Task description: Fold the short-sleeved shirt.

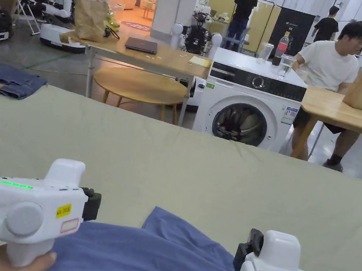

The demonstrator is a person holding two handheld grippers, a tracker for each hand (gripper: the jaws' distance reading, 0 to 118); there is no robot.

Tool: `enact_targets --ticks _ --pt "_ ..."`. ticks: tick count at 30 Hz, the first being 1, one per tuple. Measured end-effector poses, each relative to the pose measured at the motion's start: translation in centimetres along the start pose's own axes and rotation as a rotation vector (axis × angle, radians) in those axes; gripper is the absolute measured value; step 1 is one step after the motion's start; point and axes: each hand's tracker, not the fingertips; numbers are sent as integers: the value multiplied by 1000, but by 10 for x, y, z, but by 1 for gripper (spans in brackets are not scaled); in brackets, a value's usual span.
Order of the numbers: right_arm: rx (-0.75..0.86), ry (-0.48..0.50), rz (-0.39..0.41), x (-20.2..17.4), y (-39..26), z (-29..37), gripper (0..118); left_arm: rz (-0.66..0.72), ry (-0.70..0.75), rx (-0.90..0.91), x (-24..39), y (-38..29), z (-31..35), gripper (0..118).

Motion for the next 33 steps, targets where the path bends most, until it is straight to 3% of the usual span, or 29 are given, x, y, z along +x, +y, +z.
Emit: enact_targets --ticks 6,8,10,12,19,23,24,27,28,33 --pt "-23 10 13 -5 -2 -12 0 97 58 -154 -75 32 -39 0" --pt "-43 4 20 -5 -3 -17 0 135 74 -233 -85 34 -49 43" --pt "-61 0 23 -5 -6 -21 0 174 89 -296 -97 35 -64 57" --pt "-76 -2 27 -3 -10 -24 0 190 102 -320 -100 27 -74 63" --pt "-119 -21 44 -1 -20 -30 0 116 287 -522 -95 -9 -135 63" --pt "-123 -31 61 3 -21 -27 0 124 327 -425 -85 -24 -132 61" --pt "-123 -36 66 5 -21 -28 0 111 339 -412 -85 -25 -131 55" --pt "-139 -42 71 13 -21 -34 0 -11 311 -391 -72 -29 -127 8" --pt "-152 -44 68 16 -19 -38 0 2 260 -409 -77 -27 -131 0" --pt "-262 -2 73 27 4 -77 2 24 211 -398 -82 -27 -117 0"
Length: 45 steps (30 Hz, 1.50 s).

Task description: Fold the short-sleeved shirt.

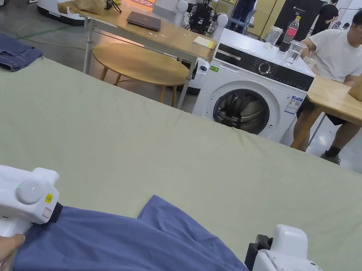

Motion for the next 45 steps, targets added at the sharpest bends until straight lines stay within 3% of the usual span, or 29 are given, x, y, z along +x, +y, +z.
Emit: enact_targets --ticks 2,4,5,8,13,17,19,21,22,24,26,30,32,36,45 --pt "-68 43 6 3 16 -24 21 35 -54 32 -4 -5 11 0" --pt "-164 90 6 3 31 -55 52 30 -44 41 -7 -11 19 0" --pt "-200 93 9 0 36 -68 63 38 -56 56 -9 -14 23 0" --pt "-327 128 58 -7 44 -116 64 71 -81 79 -12 -21 31 0" --pt "-508 211 53 -21 38 -181 64 77 -92 91 -13 -27 39 0" --pt "-651 183 131 -35 14 -215 64 52 -87 87 -10 -26 37 0" --pt "-633 181 109 -35 8 -216 64 57 -82 83 -9 -27 35 0" --pt "-617 149 36 -35 10 -211 61 65 -86 85 -10 -26 33 0" --pt "-611 146 56 -37 9 -208 53 61 -85 89 -9 -26 32 0" --pt "-595 139 82 -48 9 -187 31 47 -72 86 -6 -26 29 0" --pt "-593 142 93 -51 9 -183 2 53 -84 85 -7 -25 28 0" --pt "-562 155 95 -45 10 -174 1 57 -93 94 -5 -25 31 0" --pt "-476 154 46 -33 18 -169 1 56 -95 104 -7 -24 37 0" --pt "-310 141 33 -11 45 -131 1 52 -101 174 -12 -11 61 0" --pt "-28 14 30 52 125 -42 1 13 -127 366 -16 57 155 0"
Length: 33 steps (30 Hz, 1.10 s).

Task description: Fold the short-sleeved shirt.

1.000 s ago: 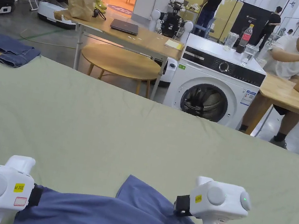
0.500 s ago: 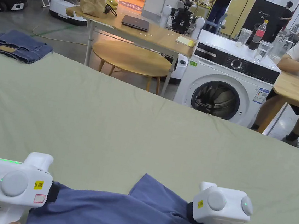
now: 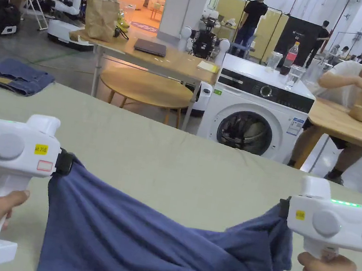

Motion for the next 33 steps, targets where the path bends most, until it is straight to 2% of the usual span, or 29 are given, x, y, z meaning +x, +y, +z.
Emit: enact_targets --ticks 4,10,14,19,24,28,33 --pt "110 -58 -34 24 34 48 1 -13 -1 68 4 51 27 0" --pt "229 -121 -44 53 90 100 1 -46 32 151 6 123 56 0" --pt "297 -120 -76 63 123 120 1 -68 28 201 10 162 66 0" --pt "353 -158 -40 61 166 122 1 -97 41 241 25 206 71 0" --pt "398 -184 -52 69 206 125 1 -117 52 274 33 244 77 0" --pt "441 -221 -13 70 238 130 1 -133 59 304 43 274 84 0" --pt "488 -253 -6 73 275 145 1 -143 60 345 55 299 94 0"
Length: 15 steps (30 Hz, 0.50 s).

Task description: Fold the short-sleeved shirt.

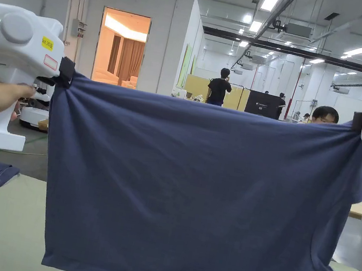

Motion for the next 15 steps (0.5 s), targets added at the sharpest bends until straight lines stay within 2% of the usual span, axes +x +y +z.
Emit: enact_targets --ticks 7,15 --pt "31 -28 14 2 17 2 1 -22 13 28 6 18 2 0" --pt "-35 -21 12 -3 -47 7 1 -46 25 -8 11 -37 -7 0"
